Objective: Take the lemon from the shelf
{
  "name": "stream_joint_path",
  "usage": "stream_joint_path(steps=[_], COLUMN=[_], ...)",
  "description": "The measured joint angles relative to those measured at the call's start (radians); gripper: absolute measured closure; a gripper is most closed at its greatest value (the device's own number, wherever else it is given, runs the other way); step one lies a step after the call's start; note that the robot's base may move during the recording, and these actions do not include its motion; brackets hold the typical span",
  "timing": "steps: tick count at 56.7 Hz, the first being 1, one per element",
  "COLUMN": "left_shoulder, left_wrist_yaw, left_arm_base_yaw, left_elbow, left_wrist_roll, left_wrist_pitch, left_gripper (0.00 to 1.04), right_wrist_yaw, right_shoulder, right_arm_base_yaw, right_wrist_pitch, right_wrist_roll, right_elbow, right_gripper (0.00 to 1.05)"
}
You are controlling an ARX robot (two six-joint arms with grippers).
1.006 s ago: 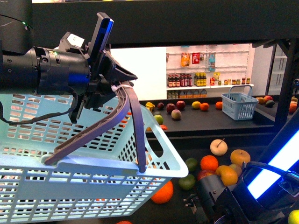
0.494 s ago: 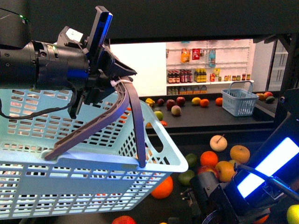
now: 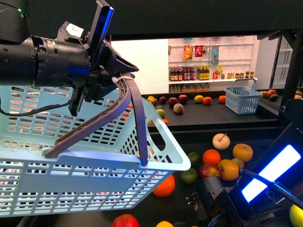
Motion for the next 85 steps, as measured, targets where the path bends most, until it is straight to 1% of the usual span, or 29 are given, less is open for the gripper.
stream_joint_path(steps=[1,5,9,14,18,25,30,34,45,52,60,65,70,75,81,85], left_shoulder=[0.000,0.000,0.000,0.000,0.000,0.000,0.000,0.000,0.000,0.000,0.000,0.000,0.000,0.000,0.000,0.000], left_wrist_yaw=[0.000,0.000,0.000,0.000,0.000,0.000,0.000,0.000,0.000,0.000,0.000,0.000,0.000,0.000,0.000,0.000], left_arm_base_yaw=[0.000,0.000,0.000,0.000,0.000,0.000,0.000,0.000,0.000,0.000,0.000,0.000,0.000,0.000,0.000,0.000], left_elbow=[0.000,0.000,0.000,0.000,0.000,0.000,0.000,0.000,0.000,0.000,0.000,0.000,0.000,0.000,0.000,0.000], left_wrist_roll=[0.000,0.000,0.000,0.000,0.000,0.000,0.000,0.000,0.000,0.000,0.000,0.000,0.000,0.000,0.000,0.000], left_wrist_pitch=[0.000,0.000,0.000,0.000,0.000,0.000,0.000,0.000,0.000,0.000,0.000,0.000,0.000,0.000,0.000,0.000], left_gripper=[0.94,0.94,0.94,0.94,0.94,0.94,0.94,0.94,0.94,0.94,0.94,0.94,0.94,0.94,0.94,0.94], right_wrist_yaw=[0.000,-0.008,-0.012,-0.012,-0.018,-0.018,-0.019,-0.018,-0.041,-0.096,-0.174,-0.230,-0.276,-0.340,-0.350,-0.342], right_shoulder=[0.000,0.000,0.000,0.000,-0.005,-0.027,-0.067,-0.141,-0.328,-0.480,-0.635,-0.730,-0.811,-0.878,-0.896,-0.896], right_arm_base_yaw=[-0.001,-0.001,-0.001,-0.005,-0.012,-0.032,-0.064,-0.105,-0.173,-0.211,-0.223,-0.211,-0.181,-0.111,-0.009,0.039], right_wrist_pitch=[0.000,-0.003,-0.008,-0.011,-0.011,-0.005,0.023,0.066,0.143,0.158,0.150,0.136,0.124,0.115,0.100,0.094], right_wrist_roll=[0.000,0.000,0.000,0.000,0.001,0.002,0.000,-0.016,-0.058,-0.052,-0.002,0.047,0.106,0.190,0.217,0.217], right_elbow=[0.000,0.000,0.000,0.000,-0.009,-0.042,-0.090,-0.152,-0.279,-0.358,-0.401,-0.405,-0.405,-0.405,-0.406,-0.406], right_gripper=[0.21,0.34,0.45,0.53,0.56,0.56,0.56,0.56,0.57,0.57,0.57,0.57,0.57,0.57,0.57,0.57])
